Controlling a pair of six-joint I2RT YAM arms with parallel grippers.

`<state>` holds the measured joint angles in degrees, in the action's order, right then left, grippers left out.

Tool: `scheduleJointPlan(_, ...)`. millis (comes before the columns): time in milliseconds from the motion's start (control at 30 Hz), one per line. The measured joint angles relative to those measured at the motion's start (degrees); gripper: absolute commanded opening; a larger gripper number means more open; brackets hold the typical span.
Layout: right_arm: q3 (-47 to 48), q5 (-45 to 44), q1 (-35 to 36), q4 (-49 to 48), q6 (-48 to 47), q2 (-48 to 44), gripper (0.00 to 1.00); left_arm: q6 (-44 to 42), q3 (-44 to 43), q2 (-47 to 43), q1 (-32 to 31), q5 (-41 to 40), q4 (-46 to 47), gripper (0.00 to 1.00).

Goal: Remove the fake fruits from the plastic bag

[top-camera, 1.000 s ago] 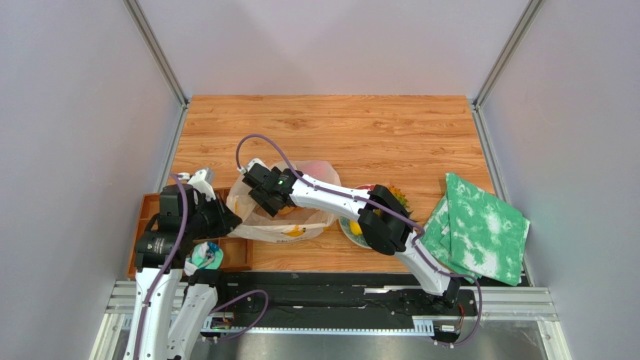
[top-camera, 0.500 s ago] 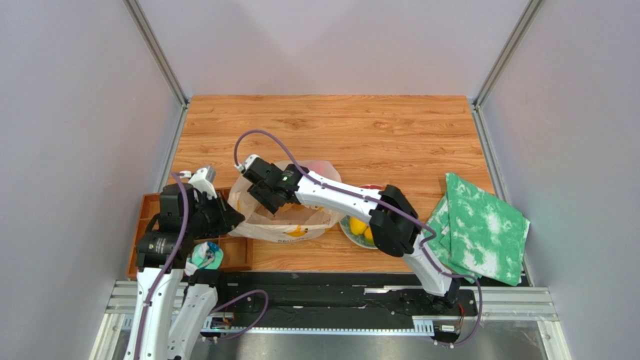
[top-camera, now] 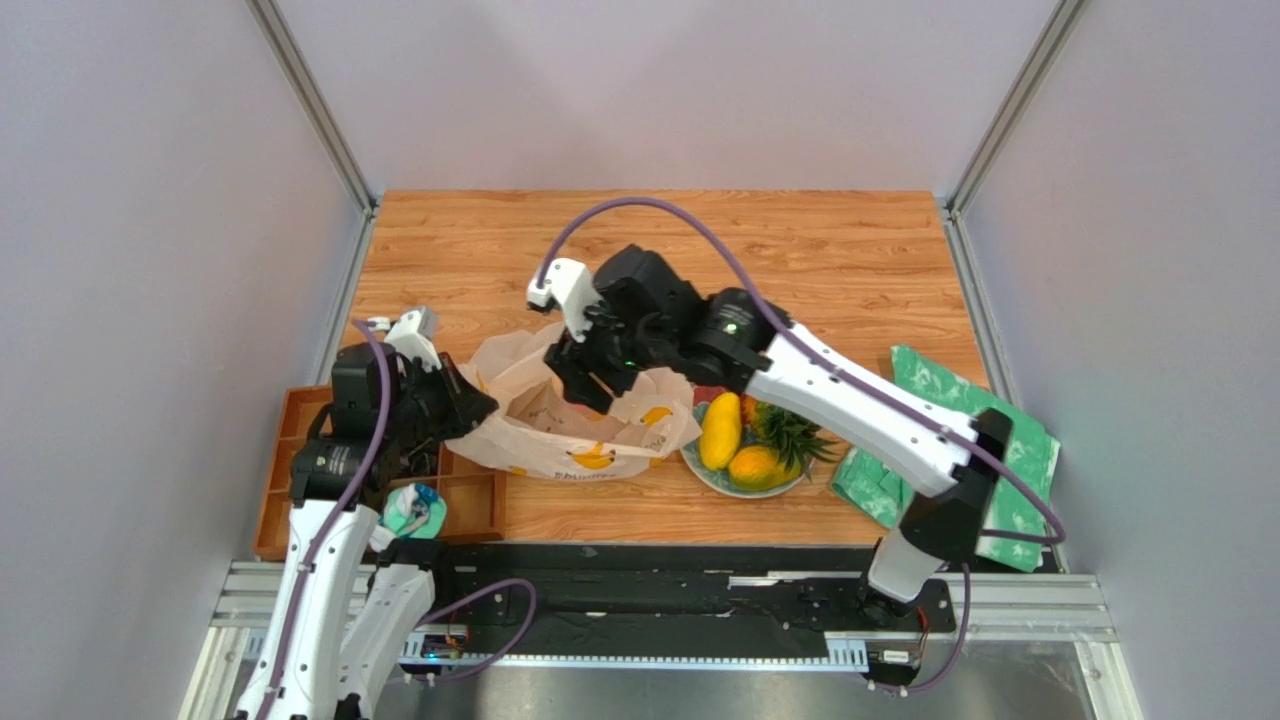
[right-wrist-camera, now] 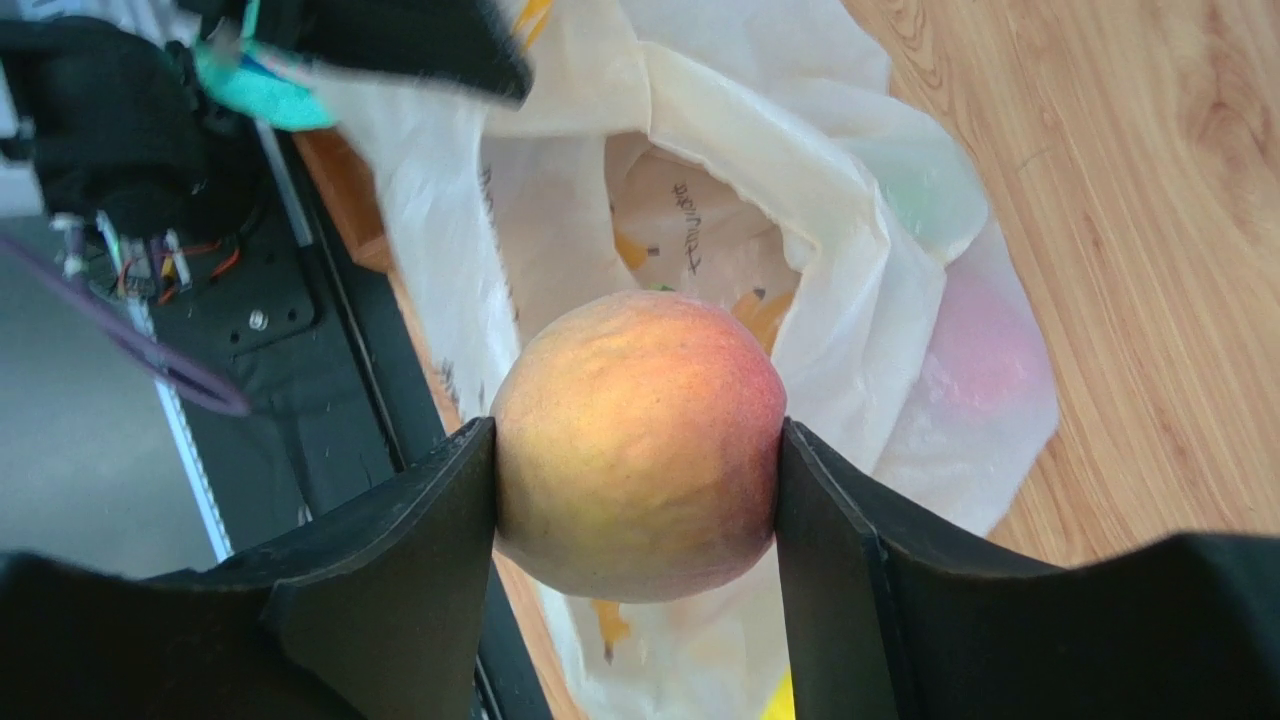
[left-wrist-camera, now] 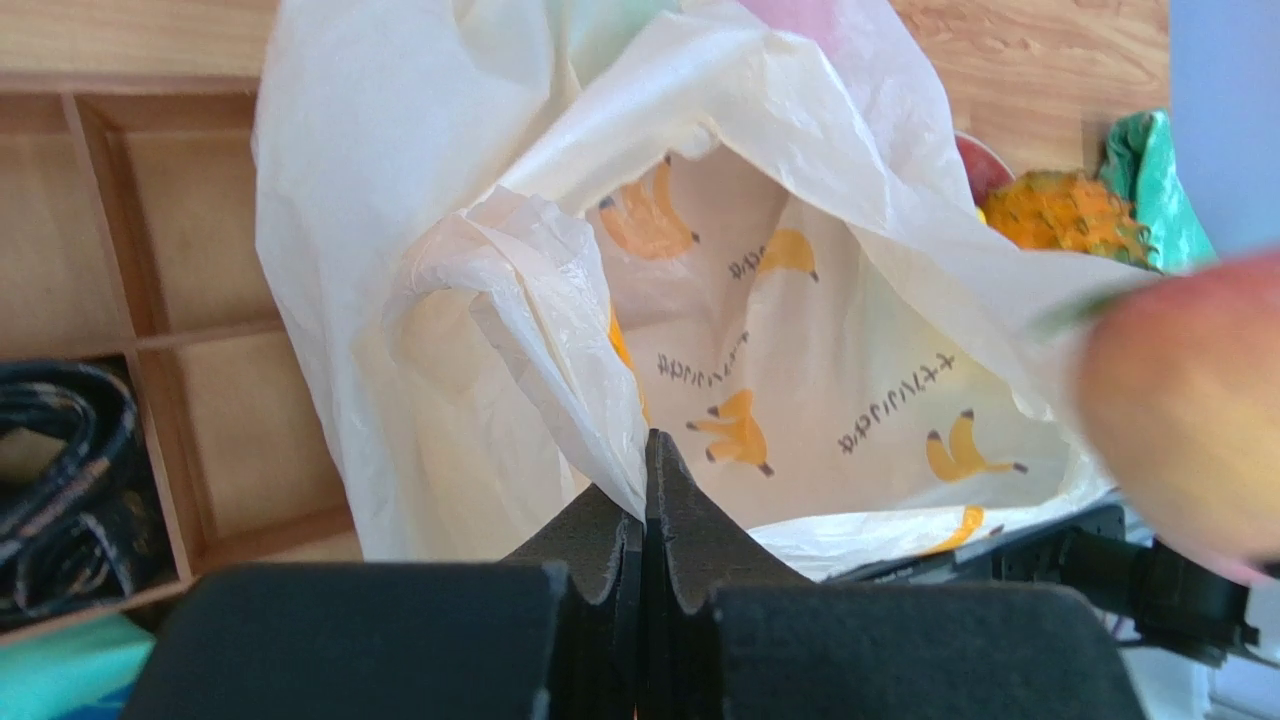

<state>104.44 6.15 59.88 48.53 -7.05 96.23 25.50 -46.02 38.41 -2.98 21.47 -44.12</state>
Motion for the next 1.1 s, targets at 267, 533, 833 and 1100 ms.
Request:
scheduleJointPlan(267, -11.80, 2.60, -11.69, 5.75, -4.37, -18.34, 0.00, 0.52, 0.02, 2.62, 1.07, -4.63, 4.46, 0.00)
scheduleJointPlan(533, -13.25, 2.25, -24.76, 4.44, -5.18, -7.67, 0.00, 3.89, 3.45, 0.59, 6.43, -4.31, 3.61, 0.00)
scheduleJointPlan(833, -12.96, 1.77, -30.86, 5.29, -6.49, 9.81, 0.00, 5.33, 3.56, 2.01, 10.01, -1.84, 3.85, 0.00)
scheduleJointPlan(1100, -12.87, 1.44, -33.31, 5.35, -6.64, 10.71, 0.00, 6.14, 3.56, 2.12, 11.54, -0.42, 4.61, 0.00)
